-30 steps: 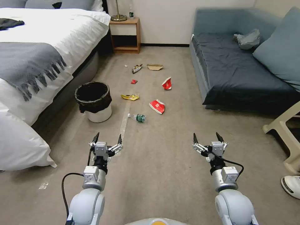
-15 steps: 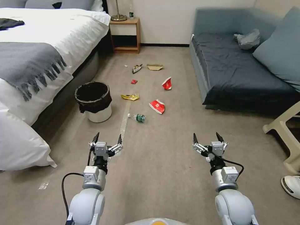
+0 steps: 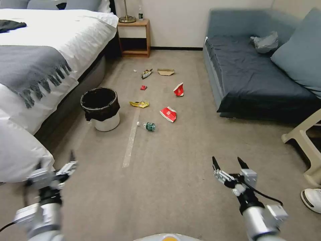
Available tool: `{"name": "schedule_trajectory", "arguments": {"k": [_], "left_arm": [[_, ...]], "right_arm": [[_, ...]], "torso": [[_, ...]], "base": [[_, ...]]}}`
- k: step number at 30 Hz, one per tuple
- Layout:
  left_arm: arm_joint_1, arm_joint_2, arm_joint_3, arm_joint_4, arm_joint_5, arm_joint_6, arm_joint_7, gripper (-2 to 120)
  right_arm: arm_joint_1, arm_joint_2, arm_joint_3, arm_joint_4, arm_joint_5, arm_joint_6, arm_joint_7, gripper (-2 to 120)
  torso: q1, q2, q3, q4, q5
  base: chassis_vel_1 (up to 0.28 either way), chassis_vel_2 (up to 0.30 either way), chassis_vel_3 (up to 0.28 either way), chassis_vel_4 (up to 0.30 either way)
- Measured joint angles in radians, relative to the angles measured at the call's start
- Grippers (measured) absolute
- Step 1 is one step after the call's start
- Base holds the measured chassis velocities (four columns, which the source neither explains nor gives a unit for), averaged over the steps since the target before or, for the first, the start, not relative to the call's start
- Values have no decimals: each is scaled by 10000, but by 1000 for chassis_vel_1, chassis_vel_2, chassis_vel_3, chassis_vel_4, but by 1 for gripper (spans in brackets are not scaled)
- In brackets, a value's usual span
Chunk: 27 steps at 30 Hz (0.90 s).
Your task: Pick up the trash can from the floor.
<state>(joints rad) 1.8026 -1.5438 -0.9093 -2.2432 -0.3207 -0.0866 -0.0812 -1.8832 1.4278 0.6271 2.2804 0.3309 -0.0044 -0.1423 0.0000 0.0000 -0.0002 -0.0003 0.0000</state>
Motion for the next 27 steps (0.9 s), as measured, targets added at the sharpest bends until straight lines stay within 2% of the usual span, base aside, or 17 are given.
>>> {"name": "schedule_trajectory", "arguments": {"k": [27], "left_arm": [[0, -85, 46, 74, -246, -205, 389, 100]], "right_arm": [[324, -343, 133, -406, 534, 68, -56, 100]], "torso": [[0, 0, 1, 2, 0]], "base": [[3, 2, 2, 2]]}}
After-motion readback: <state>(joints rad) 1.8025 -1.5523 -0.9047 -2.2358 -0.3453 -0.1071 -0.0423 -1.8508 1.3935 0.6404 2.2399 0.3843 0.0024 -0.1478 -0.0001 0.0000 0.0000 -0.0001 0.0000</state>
